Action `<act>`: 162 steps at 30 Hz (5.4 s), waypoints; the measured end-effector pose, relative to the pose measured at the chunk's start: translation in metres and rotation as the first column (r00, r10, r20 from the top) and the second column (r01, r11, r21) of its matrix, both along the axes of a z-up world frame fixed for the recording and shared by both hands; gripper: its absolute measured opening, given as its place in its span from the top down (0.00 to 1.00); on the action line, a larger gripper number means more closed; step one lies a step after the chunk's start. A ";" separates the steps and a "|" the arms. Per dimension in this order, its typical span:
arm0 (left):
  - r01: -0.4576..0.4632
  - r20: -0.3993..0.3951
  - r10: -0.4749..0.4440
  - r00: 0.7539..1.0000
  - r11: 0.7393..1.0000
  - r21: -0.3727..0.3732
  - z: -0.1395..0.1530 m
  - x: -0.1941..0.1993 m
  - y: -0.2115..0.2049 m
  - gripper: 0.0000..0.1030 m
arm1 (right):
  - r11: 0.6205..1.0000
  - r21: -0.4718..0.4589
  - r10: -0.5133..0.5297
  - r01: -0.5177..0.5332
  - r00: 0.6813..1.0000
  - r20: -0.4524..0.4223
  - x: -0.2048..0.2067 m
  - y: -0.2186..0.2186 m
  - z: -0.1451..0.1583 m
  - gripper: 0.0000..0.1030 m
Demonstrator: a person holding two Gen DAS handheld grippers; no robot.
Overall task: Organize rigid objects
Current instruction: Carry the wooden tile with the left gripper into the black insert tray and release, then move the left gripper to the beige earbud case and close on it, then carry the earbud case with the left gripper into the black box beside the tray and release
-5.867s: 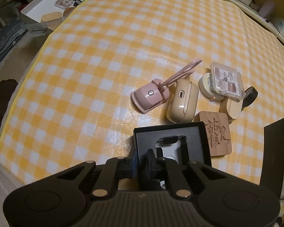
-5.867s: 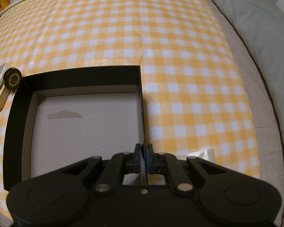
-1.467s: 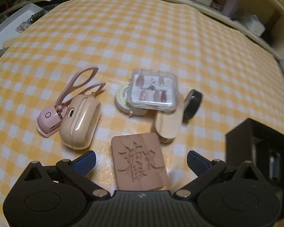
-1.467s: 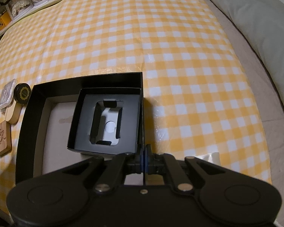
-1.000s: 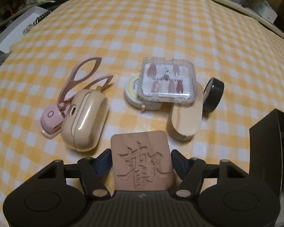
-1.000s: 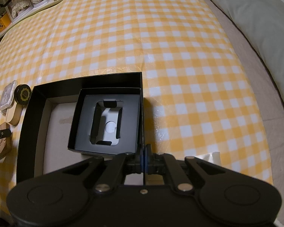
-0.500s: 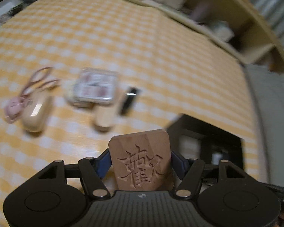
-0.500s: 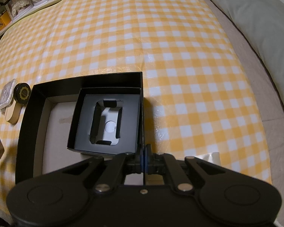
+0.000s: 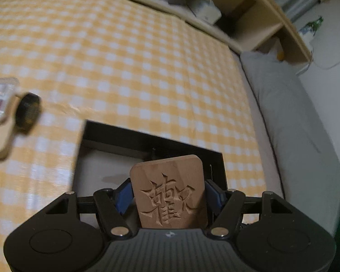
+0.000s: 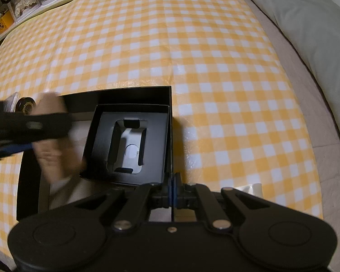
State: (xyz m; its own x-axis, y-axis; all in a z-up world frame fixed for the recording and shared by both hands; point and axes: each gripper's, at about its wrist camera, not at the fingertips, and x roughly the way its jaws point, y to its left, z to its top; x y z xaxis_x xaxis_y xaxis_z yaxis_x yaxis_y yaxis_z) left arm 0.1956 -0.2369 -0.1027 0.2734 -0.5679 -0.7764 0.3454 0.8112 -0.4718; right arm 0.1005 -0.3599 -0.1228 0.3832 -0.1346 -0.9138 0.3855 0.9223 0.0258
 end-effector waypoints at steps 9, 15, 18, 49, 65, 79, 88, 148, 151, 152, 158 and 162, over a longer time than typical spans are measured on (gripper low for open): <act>0.027 0.000 -0.027 1.000 1.000 -0.012 -0.014 0.004 -0.027 0.16 | 1.000 0.005 -0.002 0.002 1.000 -0.003 0.000 0.000 0.000 0.98; 0.029 0.022 -0.028 0.999 1.000 -0.010 -0.002 0.005 -0.017 0.13 | 1.000 0.006 0.000 0.000 1.000 -0.008 -0.001 0.000 -0.001 0.98; 0.038 0.024 -0.039 0.999 0.999 0.015 0.001 0.004 -0.012 0.12 | 1.000 0.006 0.000 0.001 1.000 -0.008 0.000 -0.001 -0.001 0.98; 0.126 0.224 -0.178 0.958 0.966 0.226 0.064 -0.040 0.110 0.00 | 1.000 0.002 0.001 -0.001 1.000 -0.007 -0.001 0.001 0.000 0.98; -0.175 0.346 0.052 0.937 0.926 0.335 0.049 0.033 0.213 0.00 | 1.000 0.002 0.002 -0.001 1.000 -0.007 0.000 0.000 -0.001 0.98; -0.167 0.209 0.087 0.974 0.899 0.404 0.007 0.077 0.243 0.44 | 1.000 0.003 0.001 -0.001 1.000 -0.006 0.000 0.001 -0.001 0.98; -0.168 0.204 0.075 0.976 0.858 0.486 -0.017 0.096 0.232 0.47 | 1.000 0.002 0.002 -0.002 1.000 -0.008 0.003 0.001 -0.001 0.98; 0.079 0.130 -0.084 0.988 0.996 0.040 -0.018 0.007 0.025 0.26 | 1.000 -0.010 0.008 -0.008 1.000 -0.017 0.002 0.000 0.004 0.97; 0.086 0.119 -0.092 0.989 0.995 0.051 -0.016 0.005 0.023 0.24 | 1.000 -0.008 0.007 -0.007 1.000 -0.016 0.004 0.002 0.003 0.97; 0.088 0.119 -0.094 0.988 0.994 0.057 -0.015 0.004 0.023 0.23 | 1.000 -0.008 0.007 -0.007 1.000 -0.016 0.004 0.002 0.003 0.97; 0.090 0.123 -0.098 0.988 0.993 0.073 -0.006 -0.001 0.029 0.10 | 1.000 -0.009 0.009 -0.009 1.000 -0.019 0.004 0.001 0.002 0.97; 0.094 0.141 -0.106 0.984 0.992 0.085 0.000 -0.005 0.032 0.03 | 1.000 -0.009 0.008 -0.008 1.000 -0.019 0.004 0.001 0.002 0.97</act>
